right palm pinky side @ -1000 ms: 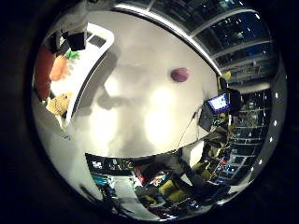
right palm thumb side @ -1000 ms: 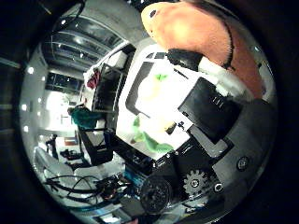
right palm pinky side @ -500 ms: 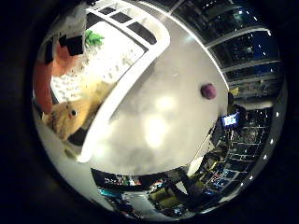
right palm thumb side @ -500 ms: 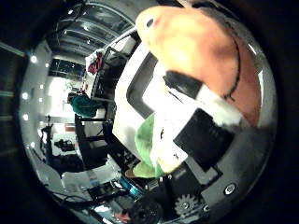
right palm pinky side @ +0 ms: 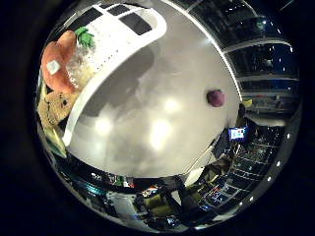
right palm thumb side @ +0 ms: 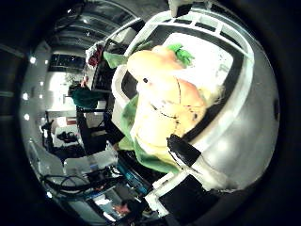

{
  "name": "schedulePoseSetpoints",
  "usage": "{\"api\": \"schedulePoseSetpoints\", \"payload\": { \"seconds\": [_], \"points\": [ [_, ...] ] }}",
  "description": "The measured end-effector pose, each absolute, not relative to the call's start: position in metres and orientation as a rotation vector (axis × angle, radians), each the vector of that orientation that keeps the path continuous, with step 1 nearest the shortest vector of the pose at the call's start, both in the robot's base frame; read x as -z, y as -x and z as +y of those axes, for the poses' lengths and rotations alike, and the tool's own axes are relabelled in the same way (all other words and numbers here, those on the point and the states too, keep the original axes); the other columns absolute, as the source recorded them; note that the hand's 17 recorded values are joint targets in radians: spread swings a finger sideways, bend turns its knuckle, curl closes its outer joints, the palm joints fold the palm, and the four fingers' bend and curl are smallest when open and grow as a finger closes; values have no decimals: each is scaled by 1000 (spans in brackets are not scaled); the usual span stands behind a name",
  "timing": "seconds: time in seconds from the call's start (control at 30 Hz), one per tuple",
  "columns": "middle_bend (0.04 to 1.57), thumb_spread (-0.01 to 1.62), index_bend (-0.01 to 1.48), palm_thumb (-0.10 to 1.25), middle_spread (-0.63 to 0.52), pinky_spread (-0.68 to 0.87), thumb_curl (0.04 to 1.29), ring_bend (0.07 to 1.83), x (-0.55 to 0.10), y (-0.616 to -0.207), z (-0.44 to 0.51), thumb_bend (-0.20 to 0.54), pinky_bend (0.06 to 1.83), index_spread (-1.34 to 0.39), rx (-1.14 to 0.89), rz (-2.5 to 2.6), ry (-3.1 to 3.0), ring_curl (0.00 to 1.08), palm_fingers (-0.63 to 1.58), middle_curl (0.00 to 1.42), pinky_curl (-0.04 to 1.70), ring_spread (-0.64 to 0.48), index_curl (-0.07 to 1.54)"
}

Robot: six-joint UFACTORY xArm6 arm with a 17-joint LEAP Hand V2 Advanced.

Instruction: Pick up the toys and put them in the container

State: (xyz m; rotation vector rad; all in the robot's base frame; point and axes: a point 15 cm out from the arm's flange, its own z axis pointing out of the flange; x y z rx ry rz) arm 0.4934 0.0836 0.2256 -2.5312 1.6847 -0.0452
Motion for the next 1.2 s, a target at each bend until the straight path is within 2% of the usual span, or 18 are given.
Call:
{"api": "schedulePoseSetpoints", "payload": {
  "seconds": [0.27,0.47,0.7,1.2],
  "points": [
    [188,1025,188,719,60,445,360,281,-235,-501,-27,-22,464,-467,149,1773,2525,252,86,301,294,184,335],
    [188,1028,172,721,48,426,361,230,-219,-497,-111,-24,374,-454,227,1825,2649,247,84,304,281,174,324],
    [189,1028,164,721,48,421,361,221,-205,-511,-183,-24,364,-438,279,1923,2651,251,82,303,289,173,309],
    [174,967,136,831,38,384,399,287,-185,-587,-312,-23,452,-445,511,1877,2869,274,-51,279,325,157,234]
  ]
}}
